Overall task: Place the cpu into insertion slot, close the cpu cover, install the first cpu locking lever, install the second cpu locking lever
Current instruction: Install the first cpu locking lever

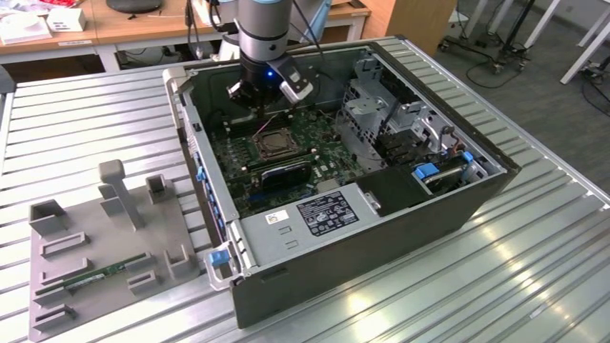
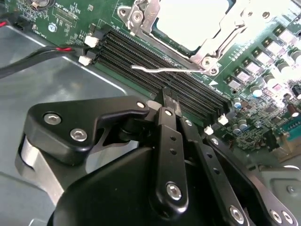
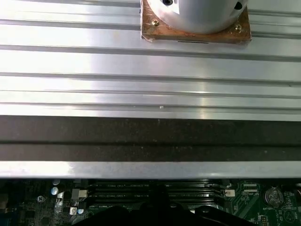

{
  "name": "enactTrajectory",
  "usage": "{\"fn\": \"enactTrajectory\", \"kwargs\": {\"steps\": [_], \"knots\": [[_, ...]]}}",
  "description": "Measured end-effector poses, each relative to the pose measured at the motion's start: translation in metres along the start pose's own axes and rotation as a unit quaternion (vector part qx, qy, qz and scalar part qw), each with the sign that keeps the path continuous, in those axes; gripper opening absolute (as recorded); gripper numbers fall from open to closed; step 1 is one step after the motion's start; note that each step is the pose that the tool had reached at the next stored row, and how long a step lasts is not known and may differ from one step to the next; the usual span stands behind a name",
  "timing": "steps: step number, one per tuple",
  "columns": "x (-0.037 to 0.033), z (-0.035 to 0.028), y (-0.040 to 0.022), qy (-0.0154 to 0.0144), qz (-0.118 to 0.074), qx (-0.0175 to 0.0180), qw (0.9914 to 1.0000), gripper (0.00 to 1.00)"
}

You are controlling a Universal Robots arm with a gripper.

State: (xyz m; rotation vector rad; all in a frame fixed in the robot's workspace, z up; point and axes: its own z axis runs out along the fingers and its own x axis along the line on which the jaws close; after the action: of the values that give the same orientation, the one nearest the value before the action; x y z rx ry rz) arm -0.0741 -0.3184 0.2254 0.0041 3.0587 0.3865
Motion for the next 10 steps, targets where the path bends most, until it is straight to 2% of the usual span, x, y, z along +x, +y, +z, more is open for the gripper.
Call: {"fn": "enactTrajectory", "kwargs": {"steps": [3,8,10], "knots": [[-0.0001,-0.0006,-0.0022,0.0000,0.000,-0.0023,1.00000,0.11],[-0.0029,-0.0011,-0.0050,0.0000,0.001,-0.0106,0.99994,0.11],[-0.0041,-0.0011,-0.0052,0.0000,0.001,-0.0110,0.99994,0.11]]}}
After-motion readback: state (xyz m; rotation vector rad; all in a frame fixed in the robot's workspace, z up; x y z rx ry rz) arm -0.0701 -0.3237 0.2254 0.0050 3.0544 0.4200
